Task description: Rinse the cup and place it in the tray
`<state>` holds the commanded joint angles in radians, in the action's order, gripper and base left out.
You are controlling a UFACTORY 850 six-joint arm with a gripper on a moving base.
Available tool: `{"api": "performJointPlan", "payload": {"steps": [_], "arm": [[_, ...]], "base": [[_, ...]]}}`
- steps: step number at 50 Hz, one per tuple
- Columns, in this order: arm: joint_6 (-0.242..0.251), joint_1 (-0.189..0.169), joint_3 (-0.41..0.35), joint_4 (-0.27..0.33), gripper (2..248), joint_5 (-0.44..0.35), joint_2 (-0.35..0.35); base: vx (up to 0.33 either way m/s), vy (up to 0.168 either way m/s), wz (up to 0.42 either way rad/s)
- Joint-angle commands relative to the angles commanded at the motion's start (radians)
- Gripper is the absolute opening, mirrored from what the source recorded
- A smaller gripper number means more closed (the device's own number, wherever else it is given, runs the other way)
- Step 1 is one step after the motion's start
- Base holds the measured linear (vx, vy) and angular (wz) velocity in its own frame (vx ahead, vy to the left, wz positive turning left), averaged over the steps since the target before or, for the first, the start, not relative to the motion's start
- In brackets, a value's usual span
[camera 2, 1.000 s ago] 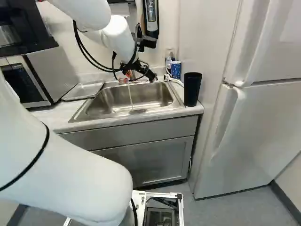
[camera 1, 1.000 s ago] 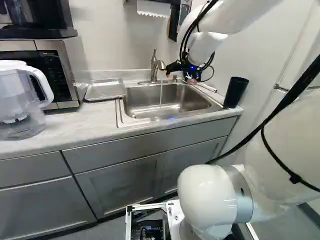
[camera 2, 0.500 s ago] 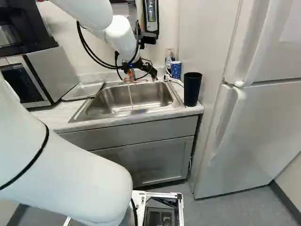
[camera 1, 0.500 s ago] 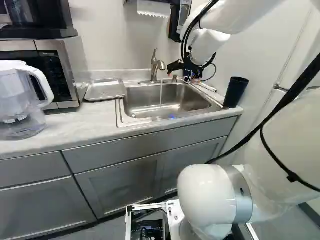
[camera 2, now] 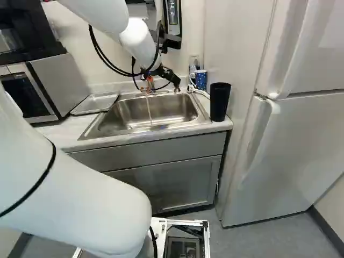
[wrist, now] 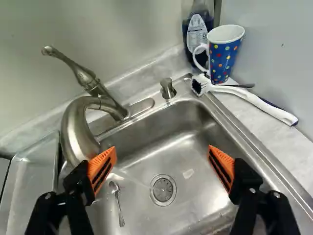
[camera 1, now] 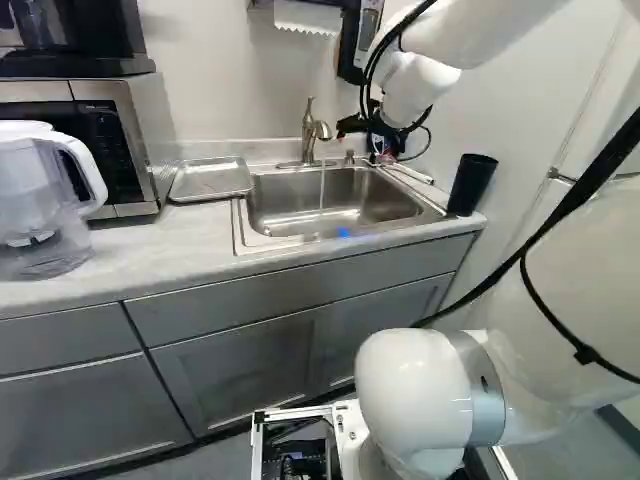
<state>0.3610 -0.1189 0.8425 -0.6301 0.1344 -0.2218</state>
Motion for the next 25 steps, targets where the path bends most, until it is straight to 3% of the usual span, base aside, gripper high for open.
{"api": "performJointPlan", "payload": {"steps": [25], "arm": [[0.0,0.003,-0.017,-0.05,247,-0.129,0.037]], "base": [[0.0,0.0,0.0]]}}
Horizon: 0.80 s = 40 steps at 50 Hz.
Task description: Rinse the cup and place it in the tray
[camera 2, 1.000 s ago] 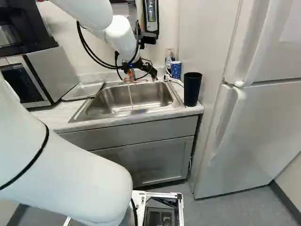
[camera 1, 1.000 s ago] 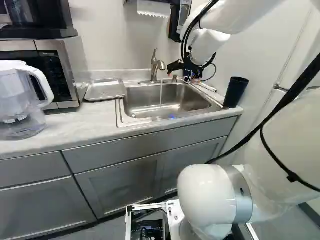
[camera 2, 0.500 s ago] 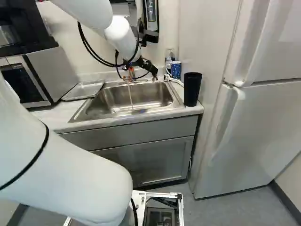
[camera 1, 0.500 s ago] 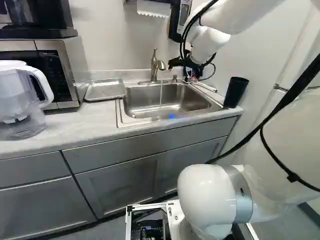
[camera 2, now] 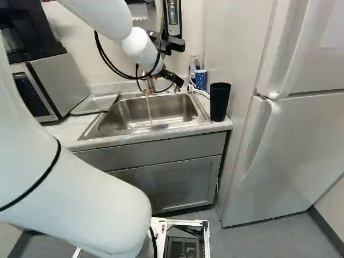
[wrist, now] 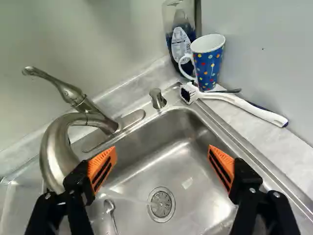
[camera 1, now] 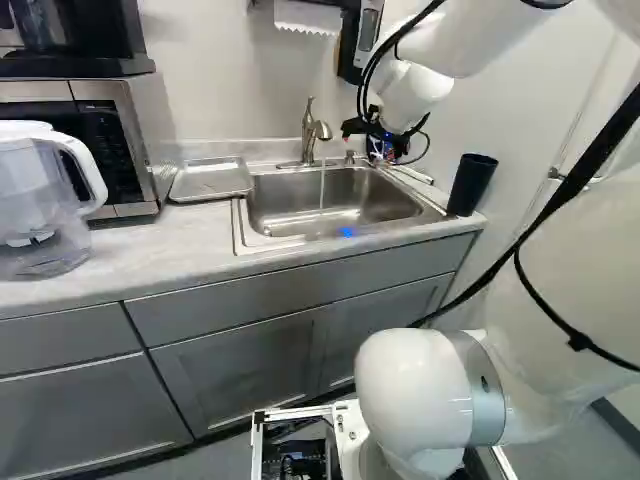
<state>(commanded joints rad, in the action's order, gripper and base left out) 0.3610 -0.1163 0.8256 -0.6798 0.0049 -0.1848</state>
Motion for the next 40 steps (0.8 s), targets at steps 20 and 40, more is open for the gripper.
{"api": "performJointPlan", "payload": {"steps": [20,40], "arm": [[0.0,0.018,-0.025,-0.061,247,-0.094,0.021],[0.0,0.054,-0.075,-0.163,247,-0.154,0.016]], "base": [[0.0,0.0,0.0],[0.0,0.0,0.0]]}}
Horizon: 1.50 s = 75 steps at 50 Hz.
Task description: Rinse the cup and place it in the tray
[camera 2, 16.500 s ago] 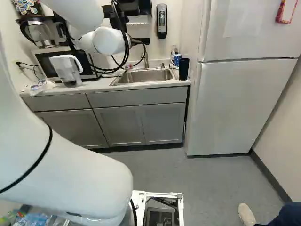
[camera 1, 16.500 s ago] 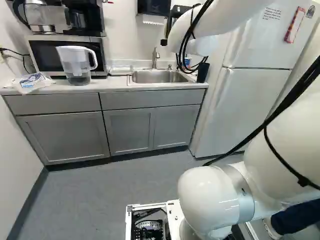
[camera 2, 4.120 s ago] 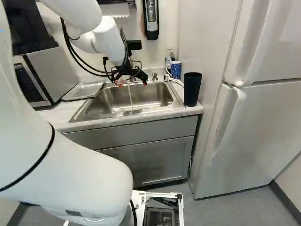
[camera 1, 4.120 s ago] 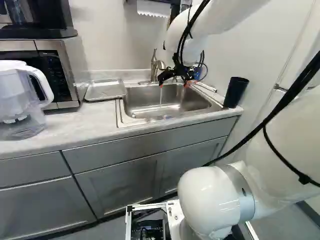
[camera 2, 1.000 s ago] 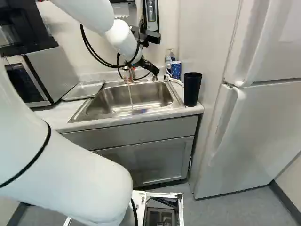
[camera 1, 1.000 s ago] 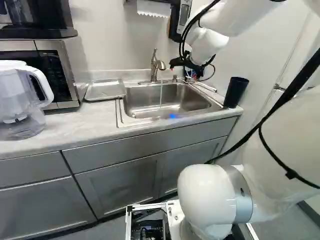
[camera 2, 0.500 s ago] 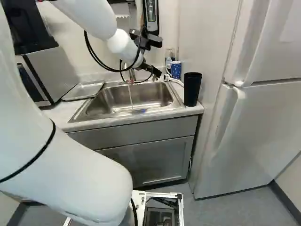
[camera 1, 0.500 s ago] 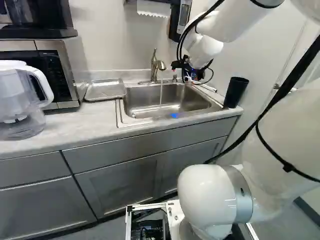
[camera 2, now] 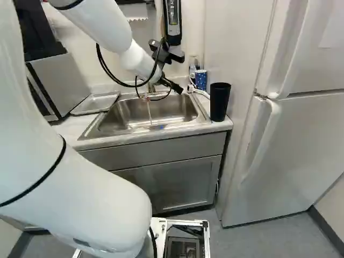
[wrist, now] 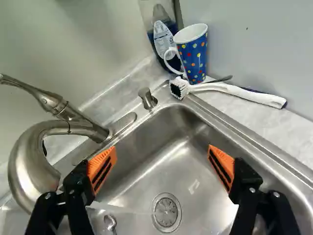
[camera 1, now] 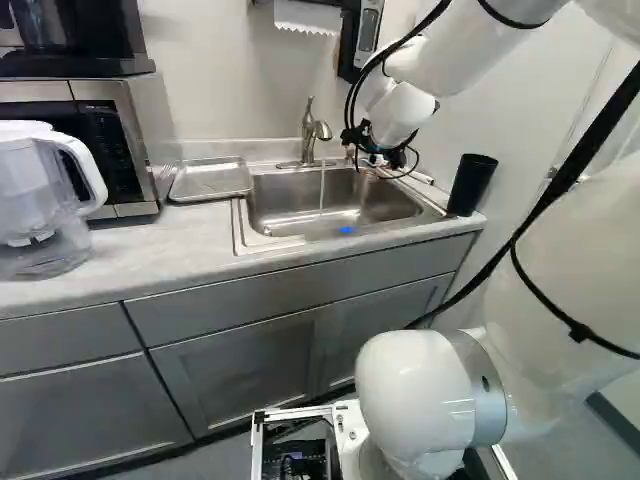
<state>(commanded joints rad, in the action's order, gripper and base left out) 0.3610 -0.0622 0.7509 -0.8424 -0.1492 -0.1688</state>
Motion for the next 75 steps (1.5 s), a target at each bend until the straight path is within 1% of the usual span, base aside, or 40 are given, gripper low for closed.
{"api": "performJointPlan", "payload": {"steps": [12,21,38,46,50,55,63,75], "arm": [[0.0,0.013,-0.038,-0.078,247,-0.053,-0.012],[0.0,0.024,-0.055,-0.131,247,-0.1,-0.008],[0.0,0.061,-0.072,-0.204,247,-0.205,0.016],[0.002,0.071,-0.086,-0.23,247,-0.261,0.022],[0.024,0.075,-0.093,-0.24,247,-0.294,0.024],[0.068,0.078,-0.1,-0.251,247,-0.343,0.03],[0.148,0.082,-0.104,-0.269,247,-0.425,0.046],[0.273,0.089,-0.111,-0.282,247,-0.519,0.071]], "base": [[0.0,0.0,0.0],[0.0,0.0,0.0],[0.0,0.0,0.0],[0.0,0.0,0.0],[0.0,0.0,0.0],[0.0,0.0,0.0],[0.0,0.0,0.0],[0.0,0.0,0.0]]}}
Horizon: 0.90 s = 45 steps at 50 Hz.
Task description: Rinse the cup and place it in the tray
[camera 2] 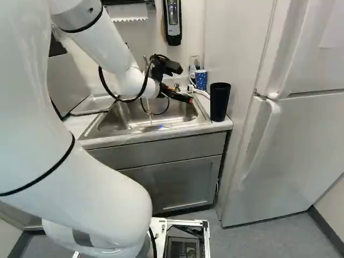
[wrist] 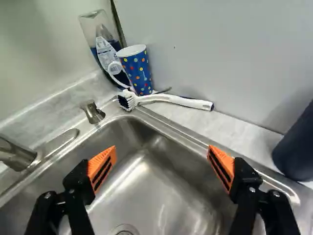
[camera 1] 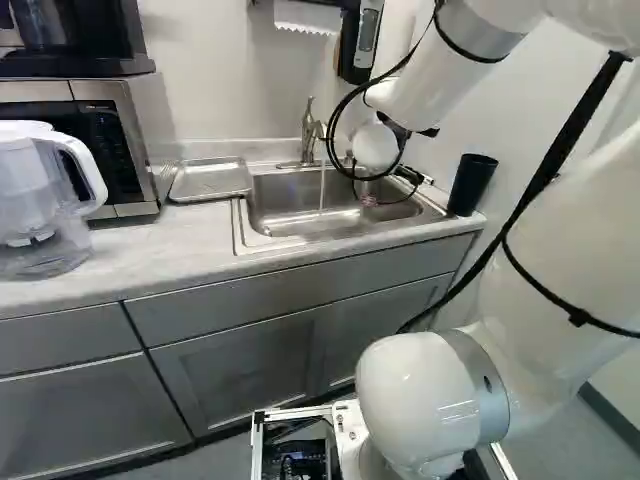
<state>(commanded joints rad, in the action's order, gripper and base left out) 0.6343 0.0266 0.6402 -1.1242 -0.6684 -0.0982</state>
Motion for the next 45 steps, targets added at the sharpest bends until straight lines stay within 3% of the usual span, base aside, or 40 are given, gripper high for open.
{"api": "performJointPlan", "payload": {"steps": [3,26,45], "arm": [[0.032,0.002,-0.002,-0.003,247,-0.026,0.006],[0.032,0.021,-0.011,-0.013,247,-0.192,-0.001],[0.032,0.047,-0.04,-0.013,247,-0.272,-0.014]], "base": [[0.0,0.0,0.0],[0.0,0.0,0.0],[0.0,0.0,0.0]]}}
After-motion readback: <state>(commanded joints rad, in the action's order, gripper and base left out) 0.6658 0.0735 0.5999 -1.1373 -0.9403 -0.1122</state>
